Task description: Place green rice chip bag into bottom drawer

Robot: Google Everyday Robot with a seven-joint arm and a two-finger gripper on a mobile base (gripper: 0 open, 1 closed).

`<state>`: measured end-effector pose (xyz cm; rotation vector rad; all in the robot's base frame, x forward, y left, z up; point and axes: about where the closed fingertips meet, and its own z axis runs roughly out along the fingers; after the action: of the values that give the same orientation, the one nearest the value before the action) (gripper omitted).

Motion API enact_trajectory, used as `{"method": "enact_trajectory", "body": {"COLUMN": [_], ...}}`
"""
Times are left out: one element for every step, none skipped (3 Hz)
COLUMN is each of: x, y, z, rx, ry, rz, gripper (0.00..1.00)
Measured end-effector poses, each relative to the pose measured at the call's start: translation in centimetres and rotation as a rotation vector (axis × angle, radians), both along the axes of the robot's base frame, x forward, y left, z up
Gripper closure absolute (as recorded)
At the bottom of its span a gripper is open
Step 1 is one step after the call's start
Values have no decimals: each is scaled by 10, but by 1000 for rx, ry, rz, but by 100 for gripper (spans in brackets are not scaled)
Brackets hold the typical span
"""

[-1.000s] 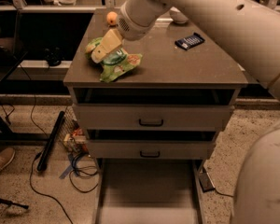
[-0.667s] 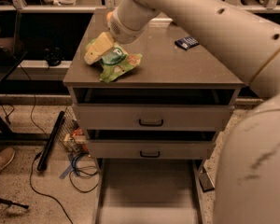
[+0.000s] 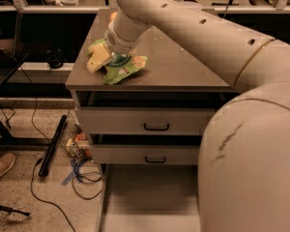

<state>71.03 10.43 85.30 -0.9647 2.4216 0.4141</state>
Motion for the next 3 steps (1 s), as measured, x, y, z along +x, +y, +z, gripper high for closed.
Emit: {"method": "enact_trajectory", "body": {"x": [5, -5, -43], "y": [-8, -27, -50], "z": [-9, 1, 32], "rx": [12, 42, 104], "ry": [4, -22, -76], "rz": [-42, -54, -46], "gripper": [49, 73, 95]}}
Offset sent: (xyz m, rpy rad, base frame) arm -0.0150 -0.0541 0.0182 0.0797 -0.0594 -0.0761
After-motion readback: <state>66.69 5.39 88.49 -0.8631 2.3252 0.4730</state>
